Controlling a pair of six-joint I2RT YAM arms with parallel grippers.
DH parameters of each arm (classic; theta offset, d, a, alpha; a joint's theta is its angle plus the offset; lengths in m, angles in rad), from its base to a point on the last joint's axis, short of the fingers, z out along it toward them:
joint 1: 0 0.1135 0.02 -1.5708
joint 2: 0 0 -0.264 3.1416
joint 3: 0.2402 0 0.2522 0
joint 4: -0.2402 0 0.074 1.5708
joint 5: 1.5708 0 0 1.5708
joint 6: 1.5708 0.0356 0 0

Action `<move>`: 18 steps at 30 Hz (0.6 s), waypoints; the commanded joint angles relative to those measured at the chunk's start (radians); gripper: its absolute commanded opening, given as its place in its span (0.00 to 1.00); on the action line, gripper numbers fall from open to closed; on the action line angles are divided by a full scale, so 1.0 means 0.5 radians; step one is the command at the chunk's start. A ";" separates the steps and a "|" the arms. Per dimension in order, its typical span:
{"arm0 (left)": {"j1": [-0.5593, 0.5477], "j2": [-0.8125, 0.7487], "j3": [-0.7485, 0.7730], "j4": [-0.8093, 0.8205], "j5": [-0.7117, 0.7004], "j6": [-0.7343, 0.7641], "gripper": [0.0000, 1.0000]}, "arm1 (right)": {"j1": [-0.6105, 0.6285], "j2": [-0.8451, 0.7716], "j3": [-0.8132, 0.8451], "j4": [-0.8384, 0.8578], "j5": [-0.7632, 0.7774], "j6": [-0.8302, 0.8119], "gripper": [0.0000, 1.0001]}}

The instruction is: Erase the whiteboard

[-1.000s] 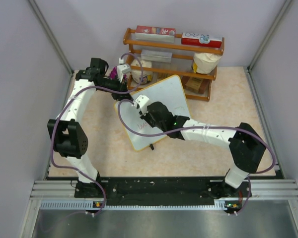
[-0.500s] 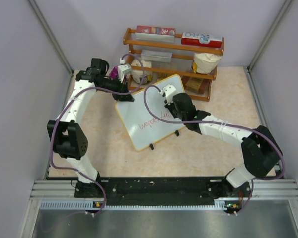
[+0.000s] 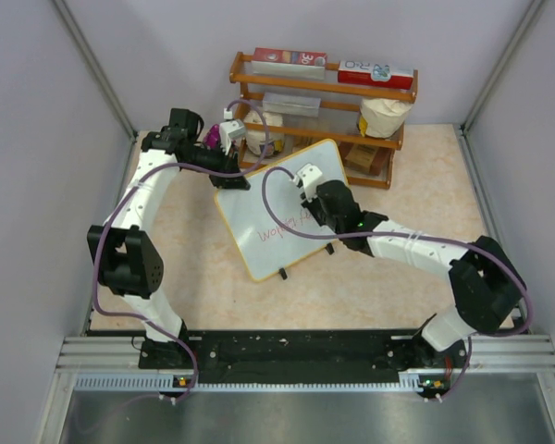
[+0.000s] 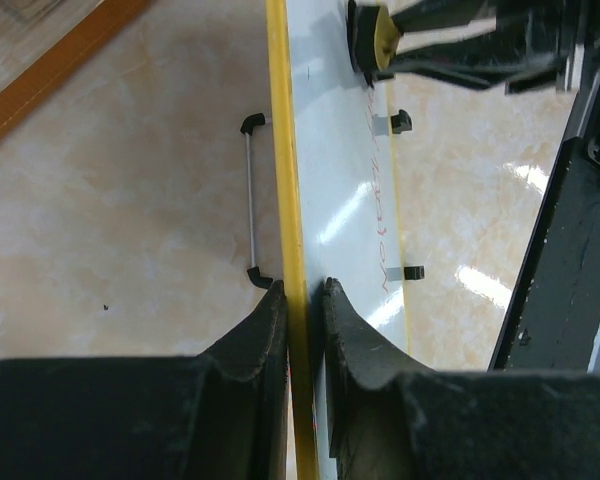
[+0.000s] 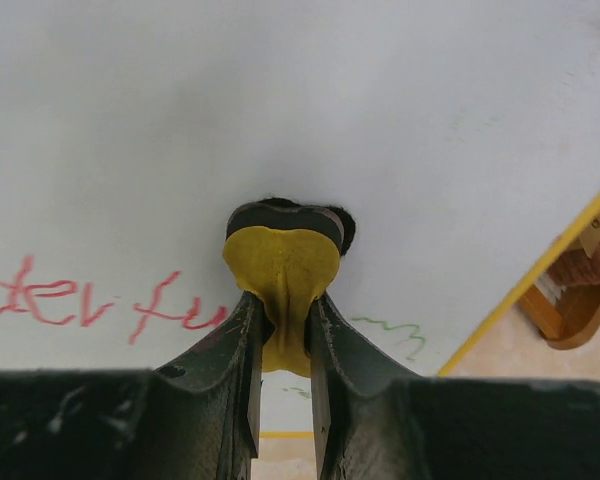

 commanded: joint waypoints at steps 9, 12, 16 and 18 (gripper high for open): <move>-0.057 -0.057 -0.022 0.055 0.007 0.129 0.00 | 0.555 0.239 0.098 0.227 -0.068 0.069 0.00; -0.057 -0.057 -0.022 0.055 0.013 0.123 0.00 | 0.641 0.350 0.236 0.157 -0.080 0.084 0.00; -0.057 -0.063 -0.031 0.055 0.004 0.120 0.00 | 0.740 0.485 0.401 0.077 -0.086 0.103 0.00; -0.057 -0.066 -0.031 0.058 -0.002 0.120 0.00 | 0.773 0.543 0.429 0.059 -0.083 0.112 0.00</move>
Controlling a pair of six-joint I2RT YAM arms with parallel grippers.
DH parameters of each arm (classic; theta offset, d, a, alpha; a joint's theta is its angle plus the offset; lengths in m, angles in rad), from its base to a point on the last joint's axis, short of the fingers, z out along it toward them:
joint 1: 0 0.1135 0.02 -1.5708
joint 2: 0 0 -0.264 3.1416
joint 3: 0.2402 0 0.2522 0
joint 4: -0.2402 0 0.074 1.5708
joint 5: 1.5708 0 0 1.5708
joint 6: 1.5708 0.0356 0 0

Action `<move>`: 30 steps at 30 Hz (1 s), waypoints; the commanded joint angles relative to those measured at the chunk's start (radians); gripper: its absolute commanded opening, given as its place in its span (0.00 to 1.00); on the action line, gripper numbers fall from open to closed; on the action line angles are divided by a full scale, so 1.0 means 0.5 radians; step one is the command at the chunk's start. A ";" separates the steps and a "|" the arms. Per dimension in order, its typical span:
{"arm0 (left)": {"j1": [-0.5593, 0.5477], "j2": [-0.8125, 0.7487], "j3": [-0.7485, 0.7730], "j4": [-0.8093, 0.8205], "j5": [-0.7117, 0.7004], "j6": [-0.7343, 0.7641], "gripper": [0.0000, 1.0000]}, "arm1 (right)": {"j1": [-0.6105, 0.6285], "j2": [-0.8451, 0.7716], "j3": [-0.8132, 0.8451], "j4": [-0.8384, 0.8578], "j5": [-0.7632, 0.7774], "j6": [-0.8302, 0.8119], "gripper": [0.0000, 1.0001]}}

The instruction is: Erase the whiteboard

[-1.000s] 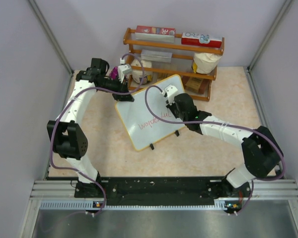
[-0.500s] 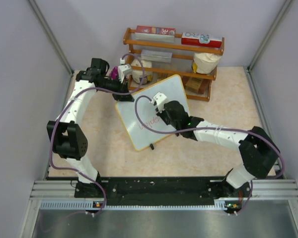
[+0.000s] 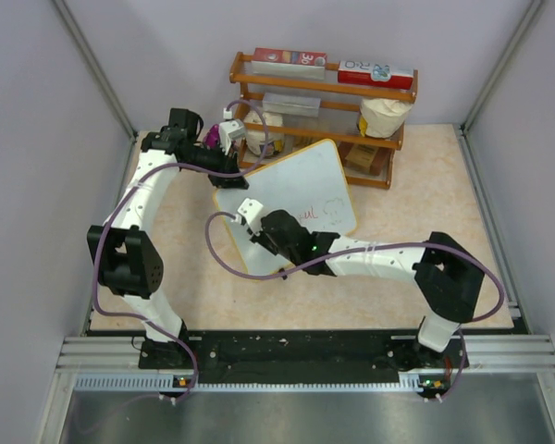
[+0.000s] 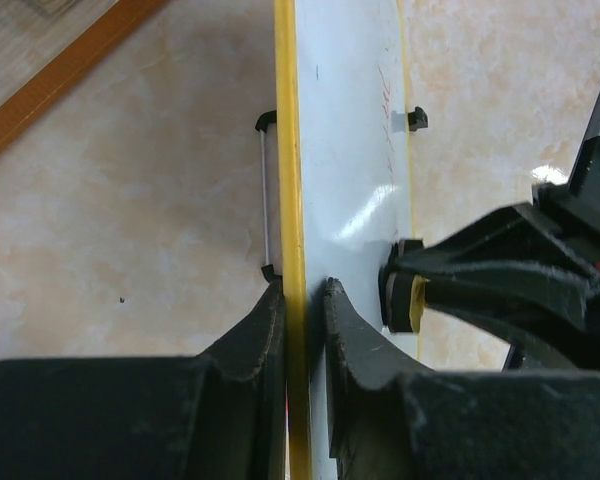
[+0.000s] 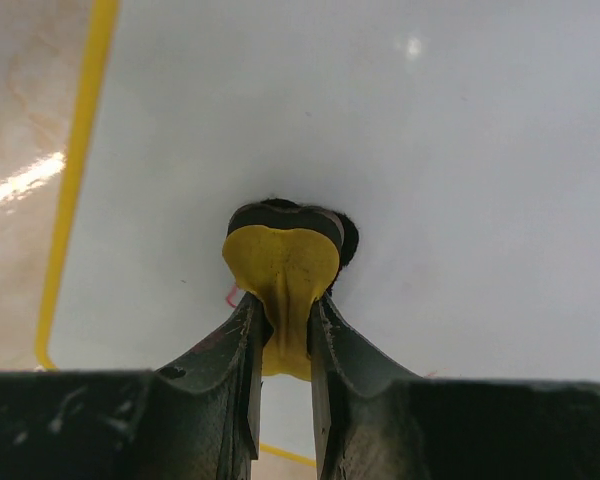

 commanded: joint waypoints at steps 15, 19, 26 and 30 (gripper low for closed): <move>-0.076 -0.073 -0.019 0.027 0.036 0.112 0.00 | 0.155 0.193 0.116 0.098 0.102 -0.046 0.00; -0.076 -0.082 -0.025 0.021 0.027 0.118 0.00 | 0.060 0.119 0.045 0.095 0.145 -0.052 0.00; -0.076 -0.085 -0.038 0.015 0.048 0.155 0.00 | -0.179 -0.059 -0.166 0.086 0.145 -0.009 0.00; -0.076 -0.082 -0.032 -0.001 0.051 0.180 0.00 | -0.335 -0.191 -0.283 0.086 0.139 -0.012 0.00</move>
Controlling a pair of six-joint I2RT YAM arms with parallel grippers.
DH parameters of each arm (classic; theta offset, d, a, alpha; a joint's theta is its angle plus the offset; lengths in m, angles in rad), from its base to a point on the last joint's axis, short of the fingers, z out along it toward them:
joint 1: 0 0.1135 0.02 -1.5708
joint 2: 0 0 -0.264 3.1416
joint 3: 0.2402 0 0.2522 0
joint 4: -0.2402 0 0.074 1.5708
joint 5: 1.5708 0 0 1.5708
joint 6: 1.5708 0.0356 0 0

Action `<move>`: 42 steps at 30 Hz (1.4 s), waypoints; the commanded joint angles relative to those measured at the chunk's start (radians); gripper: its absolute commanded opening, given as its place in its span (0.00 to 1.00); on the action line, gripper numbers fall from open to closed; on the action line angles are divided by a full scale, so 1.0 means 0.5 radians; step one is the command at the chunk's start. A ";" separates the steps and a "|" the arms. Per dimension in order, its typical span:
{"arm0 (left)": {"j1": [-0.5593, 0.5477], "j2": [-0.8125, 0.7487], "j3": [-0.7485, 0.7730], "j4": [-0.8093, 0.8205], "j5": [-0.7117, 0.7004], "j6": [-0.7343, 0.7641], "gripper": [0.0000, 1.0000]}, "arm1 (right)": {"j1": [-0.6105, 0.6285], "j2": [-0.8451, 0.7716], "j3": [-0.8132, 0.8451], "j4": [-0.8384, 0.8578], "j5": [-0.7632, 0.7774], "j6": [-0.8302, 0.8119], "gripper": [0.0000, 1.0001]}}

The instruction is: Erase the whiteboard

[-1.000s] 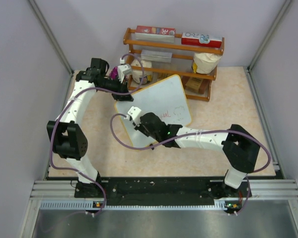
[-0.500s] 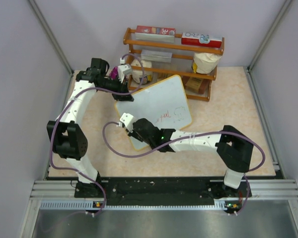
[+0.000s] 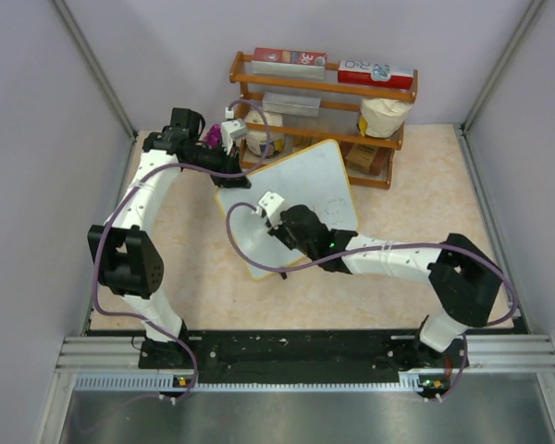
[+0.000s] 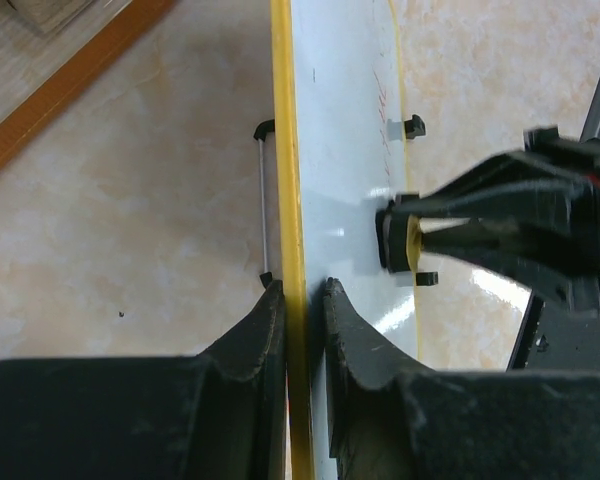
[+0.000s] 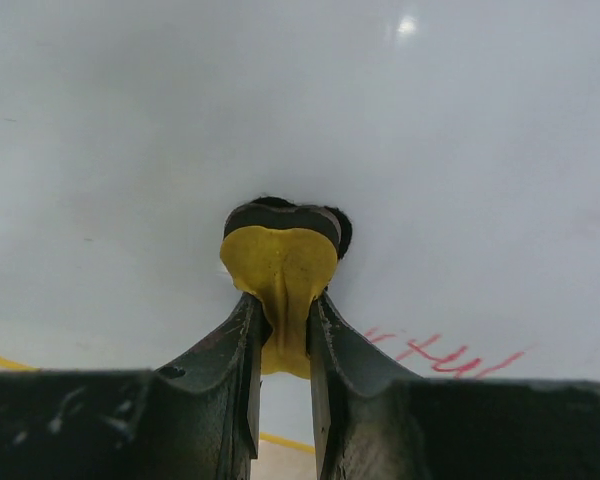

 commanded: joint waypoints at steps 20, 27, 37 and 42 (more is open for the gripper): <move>-0.057 -0.081 -0.009 -0.101 0.014 0.269 0.00 | -0.601 -0.316 -0.306 0.030 0.024 -0.026 0.00; -0.057 -0.090 -0.012 -0.132 0.001 0.281 0.00 | -0.344 -0.249 -0.238 0.008 0.043 0.029 0.00; -0.057 -0.096 0.010 -0.181 -0.017 0.290 0.00 | 0.006 -0.074 -0.039 -0.022 0.043 0.044 0.00; -0.057 -0.096 -0.002 -0.181 -0.023 0.293 0.00 | 0.120 0.046 0.096 -0.025 0.031 0.041 0.00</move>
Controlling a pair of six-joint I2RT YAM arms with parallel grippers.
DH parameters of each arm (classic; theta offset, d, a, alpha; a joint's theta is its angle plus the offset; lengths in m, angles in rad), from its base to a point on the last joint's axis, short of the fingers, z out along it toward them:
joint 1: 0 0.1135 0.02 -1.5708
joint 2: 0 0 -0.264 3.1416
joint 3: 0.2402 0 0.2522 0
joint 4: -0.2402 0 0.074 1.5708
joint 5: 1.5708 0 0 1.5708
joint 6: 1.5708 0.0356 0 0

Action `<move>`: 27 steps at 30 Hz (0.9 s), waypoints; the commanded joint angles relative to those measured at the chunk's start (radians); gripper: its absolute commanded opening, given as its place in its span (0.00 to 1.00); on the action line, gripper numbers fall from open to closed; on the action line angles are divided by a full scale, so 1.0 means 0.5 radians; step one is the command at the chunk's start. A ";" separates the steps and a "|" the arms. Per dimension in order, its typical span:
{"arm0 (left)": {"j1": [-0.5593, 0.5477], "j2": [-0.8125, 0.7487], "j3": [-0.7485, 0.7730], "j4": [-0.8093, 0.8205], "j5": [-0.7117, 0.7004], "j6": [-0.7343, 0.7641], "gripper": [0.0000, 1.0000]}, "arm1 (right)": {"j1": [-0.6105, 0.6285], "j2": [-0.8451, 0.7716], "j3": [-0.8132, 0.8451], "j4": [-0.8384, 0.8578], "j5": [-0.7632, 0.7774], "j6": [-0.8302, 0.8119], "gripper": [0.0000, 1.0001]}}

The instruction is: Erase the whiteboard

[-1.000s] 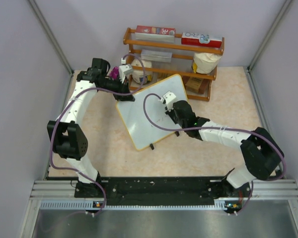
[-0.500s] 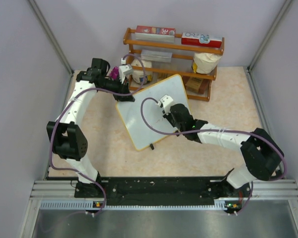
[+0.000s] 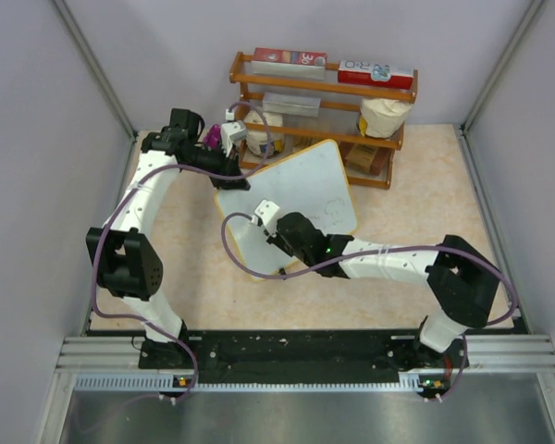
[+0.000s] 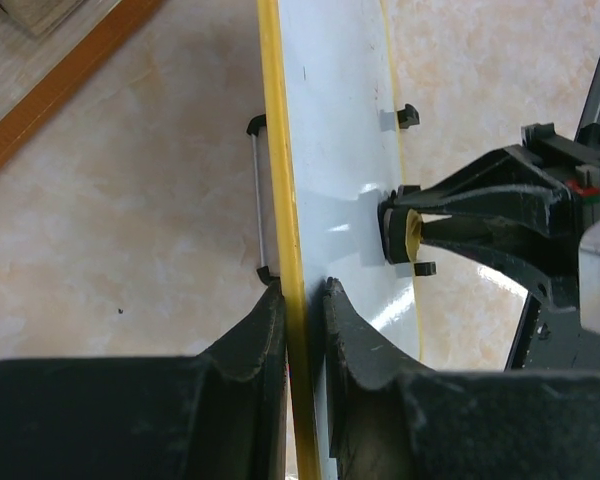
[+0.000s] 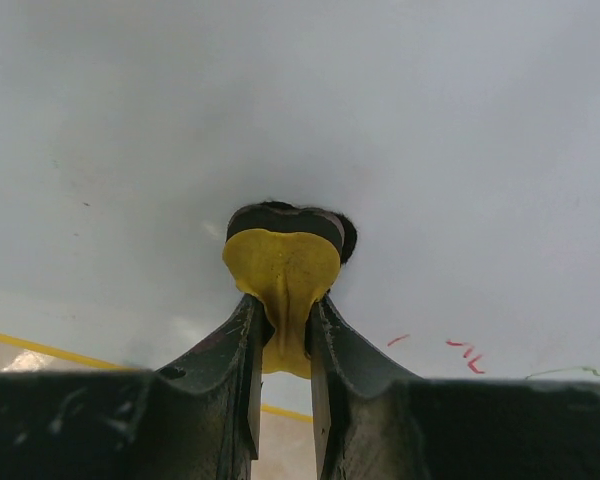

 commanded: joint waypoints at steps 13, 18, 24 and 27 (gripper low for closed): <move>-0.052 -0.075 -0.018 -0.120 -0.061 0.240 0.00 | -0.036 0.020 0.097 0.093 0.038 -0.012 0.00; -0.052 -0.081 -0.043 -0.120 -0.071 0.249 0.00 | -0.235 -0.094 0.017 0.084 0.029 -0.015 0.00; -0.052 -0.087 -0.049 -0.117 -0.065 0.261 0.00 | -0.462 -0.213 -0.118 0.139 0.023 -0.049 0.00; -0.052 -0.084 -0.049 -0.114 -0.058 0.258 0.00 | -0.551 -0.244 -0.185 0.173 0.017 -0.080 0.00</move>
